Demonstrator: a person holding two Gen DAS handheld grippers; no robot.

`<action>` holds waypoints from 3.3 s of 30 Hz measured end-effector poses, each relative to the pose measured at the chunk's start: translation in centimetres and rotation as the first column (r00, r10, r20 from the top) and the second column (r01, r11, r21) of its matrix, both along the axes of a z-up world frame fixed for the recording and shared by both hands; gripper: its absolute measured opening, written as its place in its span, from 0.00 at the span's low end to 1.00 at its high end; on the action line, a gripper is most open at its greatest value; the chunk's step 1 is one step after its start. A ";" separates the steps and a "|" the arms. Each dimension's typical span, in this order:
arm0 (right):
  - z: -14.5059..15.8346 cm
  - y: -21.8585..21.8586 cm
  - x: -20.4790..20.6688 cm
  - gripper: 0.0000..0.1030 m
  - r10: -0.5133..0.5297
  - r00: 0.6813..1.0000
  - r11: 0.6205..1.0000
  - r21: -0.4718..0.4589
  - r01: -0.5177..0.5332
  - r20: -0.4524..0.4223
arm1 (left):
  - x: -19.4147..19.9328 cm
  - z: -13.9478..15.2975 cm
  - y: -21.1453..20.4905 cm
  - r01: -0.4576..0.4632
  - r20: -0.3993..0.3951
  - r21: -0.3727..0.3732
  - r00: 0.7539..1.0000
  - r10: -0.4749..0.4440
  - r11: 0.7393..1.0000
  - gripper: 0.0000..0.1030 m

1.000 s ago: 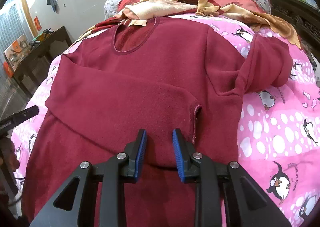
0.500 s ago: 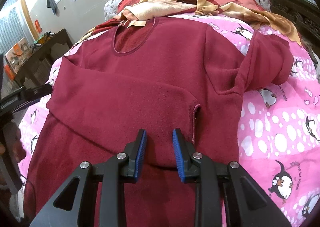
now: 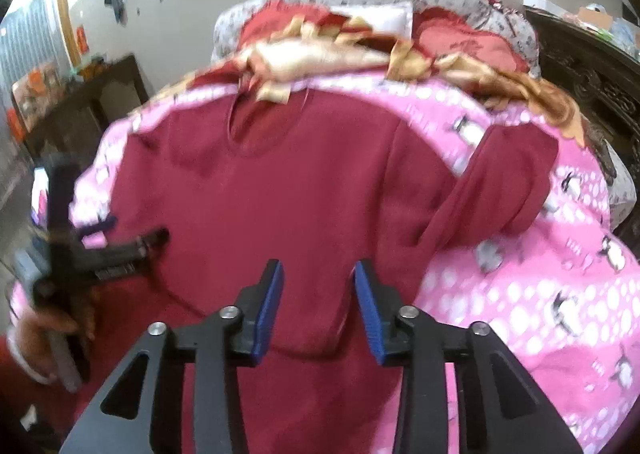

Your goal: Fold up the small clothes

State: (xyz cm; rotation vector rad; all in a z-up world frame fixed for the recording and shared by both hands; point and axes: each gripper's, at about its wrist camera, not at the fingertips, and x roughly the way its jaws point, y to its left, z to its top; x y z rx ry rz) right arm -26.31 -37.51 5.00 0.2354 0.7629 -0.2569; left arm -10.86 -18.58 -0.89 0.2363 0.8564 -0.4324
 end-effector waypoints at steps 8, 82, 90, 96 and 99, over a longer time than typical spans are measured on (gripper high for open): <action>3.9 -13.1 2.2 0.78 -0.326 0.944 0.944 0.071 0.323 0.046 | 0.0 0.0 0.0 0.003 0.005 -0.004 1.000 -0.003 1.000 1.00; -0.1 -7.1 -6.7 0.64 -0.174 0.985 0.937 0.311 0.163 0.010 | 4.4 15.0 1.0 0.089 -0.043 -0.327 0.993 -0.109 0.941 0.12; -0.3 -5.3 -3.7 0.64 -0.101 0.995 0.957 0.272 0.101 -0.014 | 6.0 8.3 6.5 -0.078 -0.210 -0.247 0.977 0.025 0.966 0.12; 0.4 -2.7 -1.4 0.64 -0.011 0.999 0.990 0.140 0.017 -0.048 | 6.0 8.1 6.6 -0.082 -0.223 -0.275 0.975 0.020 0.958 0.12; -0.1 -3.5 -1.4 0.64 0.001 0.999 0.960 0.281 0.009 -0.037 | 5.9 8.5 6.3 -0.071 -0.208 -0.265 0.978 0.015 0.962 0.12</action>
